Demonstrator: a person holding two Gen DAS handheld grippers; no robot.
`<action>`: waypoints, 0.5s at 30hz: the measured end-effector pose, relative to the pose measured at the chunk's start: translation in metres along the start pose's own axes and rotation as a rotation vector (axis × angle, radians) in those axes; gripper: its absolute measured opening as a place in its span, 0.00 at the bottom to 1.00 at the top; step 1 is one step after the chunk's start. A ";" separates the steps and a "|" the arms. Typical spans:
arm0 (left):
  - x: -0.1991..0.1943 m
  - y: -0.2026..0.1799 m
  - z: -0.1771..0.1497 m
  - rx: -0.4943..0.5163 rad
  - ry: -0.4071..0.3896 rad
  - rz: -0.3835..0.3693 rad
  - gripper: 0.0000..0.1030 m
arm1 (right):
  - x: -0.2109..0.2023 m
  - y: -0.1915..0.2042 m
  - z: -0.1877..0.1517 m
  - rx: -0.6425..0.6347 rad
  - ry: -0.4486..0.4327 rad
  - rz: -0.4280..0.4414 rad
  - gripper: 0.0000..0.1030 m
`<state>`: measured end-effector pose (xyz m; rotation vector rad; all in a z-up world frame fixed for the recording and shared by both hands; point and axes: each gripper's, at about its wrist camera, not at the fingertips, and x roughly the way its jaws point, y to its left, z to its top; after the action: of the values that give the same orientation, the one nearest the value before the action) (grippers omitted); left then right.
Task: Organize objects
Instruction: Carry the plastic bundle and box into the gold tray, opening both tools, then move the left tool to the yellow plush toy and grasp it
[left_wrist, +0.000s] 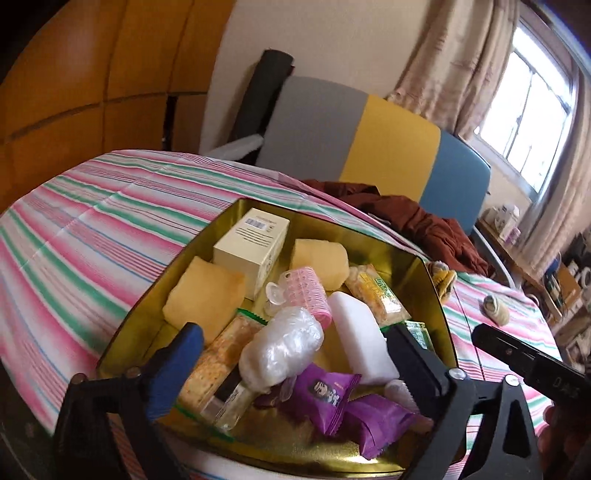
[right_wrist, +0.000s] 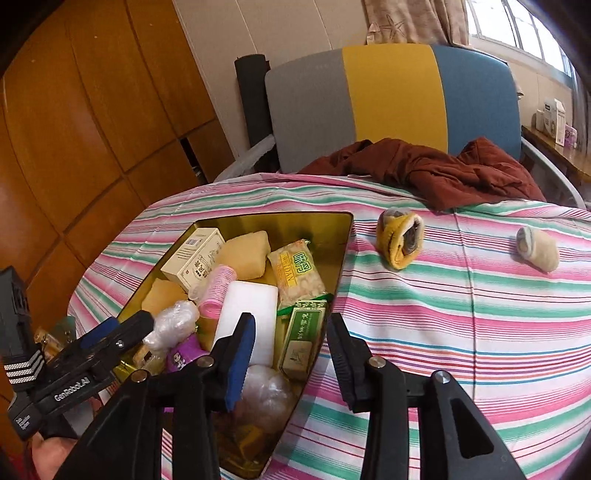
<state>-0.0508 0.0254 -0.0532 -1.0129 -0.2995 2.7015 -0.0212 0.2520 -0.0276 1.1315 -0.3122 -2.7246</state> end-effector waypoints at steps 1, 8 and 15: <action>-0.002 0.000 -0.001 -0.003 -0.008 0.010 1.00 | -0.002 0.000 -0.001 -0.002 -0.004 0.002 0.39; -0.015 -0.008 -0.005 0.003 -0.018 0.019 1.00 | -0.009 -0.003 -0.005 0.001 -0.002 0.011 0.39; -0.014 -0.024 -0.015 -0.007 0.024 -0.041 1.00 | -0.015 -0.019 -0.013 0.004 0.014 -0.013 0.39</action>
<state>-0.0264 0.0459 -0.0490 -1.0286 -0.3221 2.6517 -0.0029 0.2720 -0.0318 1.1572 -0.3098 -2.7274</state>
